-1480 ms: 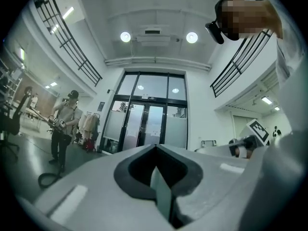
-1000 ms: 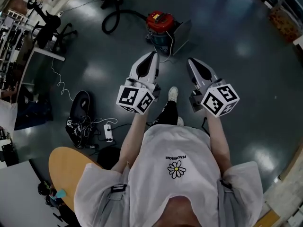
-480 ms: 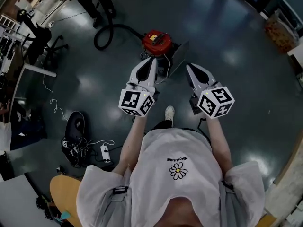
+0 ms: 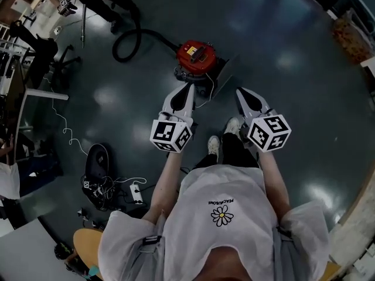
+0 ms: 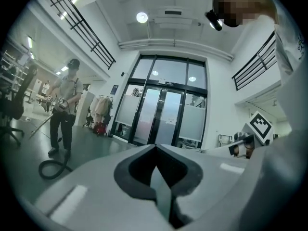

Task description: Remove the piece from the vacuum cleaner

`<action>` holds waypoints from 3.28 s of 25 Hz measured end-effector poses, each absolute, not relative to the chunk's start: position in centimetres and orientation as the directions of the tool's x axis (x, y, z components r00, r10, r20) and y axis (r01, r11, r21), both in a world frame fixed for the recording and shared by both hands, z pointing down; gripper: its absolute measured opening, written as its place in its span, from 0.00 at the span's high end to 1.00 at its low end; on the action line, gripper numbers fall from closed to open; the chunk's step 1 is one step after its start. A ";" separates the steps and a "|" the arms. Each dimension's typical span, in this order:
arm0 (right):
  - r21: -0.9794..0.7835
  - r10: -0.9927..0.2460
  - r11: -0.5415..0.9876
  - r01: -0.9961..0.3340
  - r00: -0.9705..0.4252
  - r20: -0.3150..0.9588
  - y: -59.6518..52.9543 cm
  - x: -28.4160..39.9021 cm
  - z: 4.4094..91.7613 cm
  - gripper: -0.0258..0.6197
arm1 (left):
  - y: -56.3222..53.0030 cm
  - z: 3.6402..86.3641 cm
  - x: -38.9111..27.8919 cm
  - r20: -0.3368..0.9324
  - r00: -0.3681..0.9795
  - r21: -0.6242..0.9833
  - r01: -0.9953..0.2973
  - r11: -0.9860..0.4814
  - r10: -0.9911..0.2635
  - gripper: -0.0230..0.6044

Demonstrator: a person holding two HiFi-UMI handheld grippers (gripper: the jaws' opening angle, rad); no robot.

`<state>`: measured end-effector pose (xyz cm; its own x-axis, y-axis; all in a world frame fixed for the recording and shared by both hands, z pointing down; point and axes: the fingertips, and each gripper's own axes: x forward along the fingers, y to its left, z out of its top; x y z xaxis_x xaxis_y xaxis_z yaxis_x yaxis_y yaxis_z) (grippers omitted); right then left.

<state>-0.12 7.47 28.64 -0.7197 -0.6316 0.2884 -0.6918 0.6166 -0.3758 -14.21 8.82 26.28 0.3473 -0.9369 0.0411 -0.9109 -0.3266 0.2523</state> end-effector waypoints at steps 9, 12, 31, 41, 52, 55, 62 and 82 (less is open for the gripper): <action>-0.409 -0.601 0.600 -0.687 -0.725 0.336 -3.6 0.5 32.7 0.92 | -1.8 31.3 -12.8 0.175 0.354 0.239 -0.920 -0.309 -0.919 0.96; -0.447 -0.605 0.563 -0.695 -0.715 0.350 -7.5 1.2 33.1 0.92 | -5.7 32.3 -12.1 0.238 0.367 0.227 -0.921 -0.316 -0.899 0.96; -0.547 -0.530 0.261 -0.796 -0.592 0.608 -22.6 3.2 60.5 0.91 | -21.4 65.4 -11.3 0.709 0.429 0.177 -0.877 -0.447 -0.560 0.96; -0.562 -0.359 -0.008 -0.827 -0.522 0.774 -25.8 3.5 77.7 0.68 | -22.1 76.4 -11.5 0.756 0.408 0.148 -0.868 -0.473 -0.511 0.96; -0.479 -0.307 -0.161 -0.863 -0.417 0.855 -27.2 2.8 83.2 0.62 | -22.3 77.2 -11.5 0.747 0.417 0.125 -0.853 -0.507 -0.518 0.96; -0.442 -0.284 -0.194 -0.876 -0.381 0.880 -27.5 2.8 84.0 0.62 | -22.4 77.0 -11.4 0.749 0.422 0.116 -0.843 -0.526 -0.511 0.96; -0.412 -0.241 -0.245 -0.877 -0.357 0.903 -26.4 3.0 84.9 0.85 | -22.4 77.1 -11.6 0.742 0.419 0.123 -0.852 -0.509 -0.523 0.96; -0.380 -0.256 -0.109 -0.919 -0.344 0.904 -23.8 5.7 84.1 0.90 | -22.3 76.9 -11.5 0.749 0.411 0.130 -0.861 -0.493 -0.519 0.96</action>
<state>5.73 -23.85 84.08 -0.3435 -0.2559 0.9036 -0.9186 -0.1086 -0.3800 -11.55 -22.34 76.89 0.4105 -0.5194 0.7494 -0.8605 -0.4925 0.1300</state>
